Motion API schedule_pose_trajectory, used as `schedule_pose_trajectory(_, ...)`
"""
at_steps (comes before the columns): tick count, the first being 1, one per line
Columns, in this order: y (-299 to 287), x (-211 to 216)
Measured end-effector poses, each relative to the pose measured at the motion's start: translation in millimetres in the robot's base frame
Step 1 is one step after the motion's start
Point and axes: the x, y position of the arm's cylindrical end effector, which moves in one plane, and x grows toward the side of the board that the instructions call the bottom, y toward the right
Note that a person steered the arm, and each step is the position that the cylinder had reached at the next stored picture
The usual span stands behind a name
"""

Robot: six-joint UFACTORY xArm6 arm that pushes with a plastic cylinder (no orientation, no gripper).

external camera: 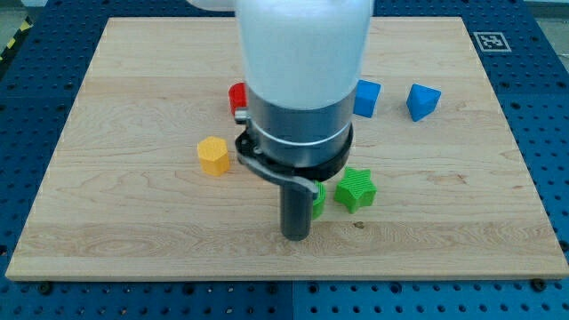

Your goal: Slide the green star to the up

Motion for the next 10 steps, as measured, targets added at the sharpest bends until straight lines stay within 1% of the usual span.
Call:
schedule_pose_trajectory(2, 8.5, -12.1)
schedule_pose_trajectory(4, 8.6, -35.0)
schedule_pose_trajectory(7, 31.9, -37.0)
schedule_pose_trajectory(8, 33.6, -44.1)
schedule_pose_trajectory(10, 30.6, -45.4)
